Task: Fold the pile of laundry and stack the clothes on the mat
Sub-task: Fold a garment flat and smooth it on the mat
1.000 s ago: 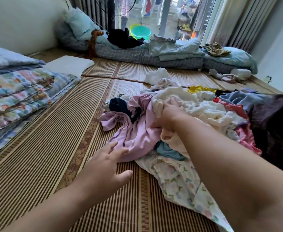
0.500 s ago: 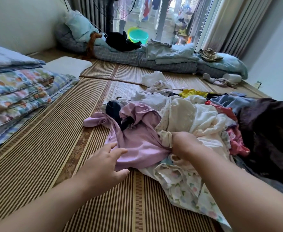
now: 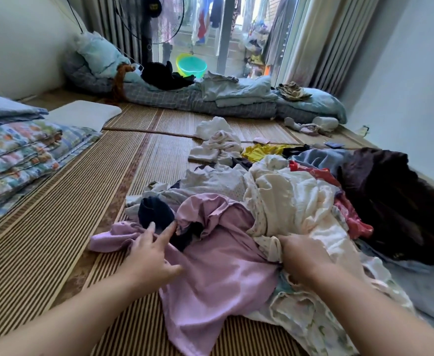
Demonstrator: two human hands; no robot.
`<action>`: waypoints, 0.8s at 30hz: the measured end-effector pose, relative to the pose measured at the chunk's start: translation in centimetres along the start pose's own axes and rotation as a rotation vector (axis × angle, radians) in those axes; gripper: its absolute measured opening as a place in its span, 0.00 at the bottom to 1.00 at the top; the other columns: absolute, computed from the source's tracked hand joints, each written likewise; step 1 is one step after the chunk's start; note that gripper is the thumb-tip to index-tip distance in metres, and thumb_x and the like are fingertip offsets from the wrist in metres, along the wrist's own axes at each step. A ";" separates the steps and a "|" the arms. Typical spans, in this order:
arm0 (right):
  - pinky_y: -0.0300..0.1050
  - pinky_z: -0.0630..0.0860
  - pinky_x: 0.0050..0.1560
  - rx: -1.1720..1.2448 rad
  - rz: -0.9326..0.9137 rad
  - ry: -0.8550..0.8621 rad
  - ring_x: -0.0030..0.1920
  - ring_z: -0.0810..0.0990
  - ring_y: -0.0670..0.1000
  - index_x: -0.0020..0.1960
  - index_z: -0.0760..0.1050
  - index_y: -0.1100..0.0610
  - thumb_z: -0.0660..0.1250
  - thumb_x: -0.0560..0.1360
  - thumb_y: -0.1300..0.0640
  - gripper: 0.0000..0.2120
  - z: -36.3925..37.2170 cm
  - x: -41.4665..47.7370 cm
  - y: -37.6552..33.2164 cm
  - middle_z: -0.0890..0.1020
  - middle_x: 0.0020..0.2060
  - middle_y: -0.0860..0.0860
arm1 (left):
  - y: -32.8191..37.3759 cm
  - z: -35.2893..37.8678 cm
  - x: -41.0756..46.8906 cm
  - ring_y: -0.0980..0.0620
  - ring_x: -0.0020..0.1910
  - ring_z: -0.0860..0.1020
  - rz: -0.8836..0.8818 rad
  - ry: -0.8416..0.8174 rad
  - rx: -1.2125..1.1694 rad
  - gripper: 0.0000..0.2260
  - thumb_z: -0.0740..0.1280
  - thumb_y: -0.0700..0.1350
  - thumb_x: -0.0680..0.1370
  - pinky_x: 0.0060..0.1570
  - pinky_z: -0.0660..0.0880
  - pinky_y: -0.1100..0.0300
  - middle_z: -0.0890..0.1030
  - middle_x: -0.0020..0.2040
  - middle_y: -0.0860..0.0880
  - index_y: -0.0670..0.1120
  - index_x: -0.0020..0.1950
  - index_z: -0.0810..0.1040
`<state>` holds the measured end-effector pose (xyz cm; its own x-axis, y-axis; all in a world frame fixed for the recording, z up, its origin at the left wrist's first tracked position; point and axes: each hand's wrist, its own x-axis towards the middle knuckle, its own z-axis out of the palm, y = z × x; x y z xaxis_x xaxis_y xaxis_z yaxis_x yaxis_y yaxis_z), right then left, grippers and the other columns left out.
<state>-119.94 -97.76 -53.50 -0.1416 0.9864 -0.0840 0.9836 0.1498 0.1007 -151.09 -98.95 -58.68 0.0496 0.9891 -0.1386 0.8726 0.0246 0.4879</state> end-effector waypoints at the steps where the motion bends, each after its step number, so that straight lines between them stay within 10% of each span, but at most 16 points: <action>1: 0.46 0.71 0.51 0.005 0.006 0.006 0.59 0.78 0.55 0.60 0.75 0.45 0.60 0.75 0.56 0.16 0.2 -0.5 0.5 0.80 0.57 0.49 | 0.5 0.2 0.3 0.38 0.78 0.46 -0.020 -0.007 -0.031 0.45 0.70 0.63 0.70 0.74 0.51 0.44 0.44 0.80 0.43 0.66 0.77 0.43; 9: 0.46 0.70 0.58 0.100 0.021 0.026 0.61 0.75 0.54 0.61 0.74 0.43 0.58 0.77 0.54 0.15 1.1 -2.0 4.0 0.78 0.59 0.47 | 7.6 2.7 3.0 0.40 0.76 0.58 0.003 -0.146 -0.156 0.55 0.67 0.75 0.53 0.72 0.60 0.54 0.45 0.79 0.40 0.62 0.78 0.53; 24: 0.45 0.69 0.63 0.167 0.178 0.003 0.65 0.73 0.54 0.64 0.75 0.43 0.56 0.80 0.54 0.16 1.4 -1.0 11.2 0.77 0.64 0.49 | 16.2 6.4 6.4 0.37 0.71 0.67 0.061 -0.238 -0.058 0.51 0.67 0.72 0.57 0.65 0.69 0.56 0.44 0.78 0.40 0.62 0.78 0.55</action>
<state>-108.67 -97.13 -53.71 0.0356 0.9964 -0.0766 0.9979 -0.0396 -0.0514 -133.56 -93.19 -57.22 0.2209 0.9270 -0.3031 0.8355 -0.0195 0.5492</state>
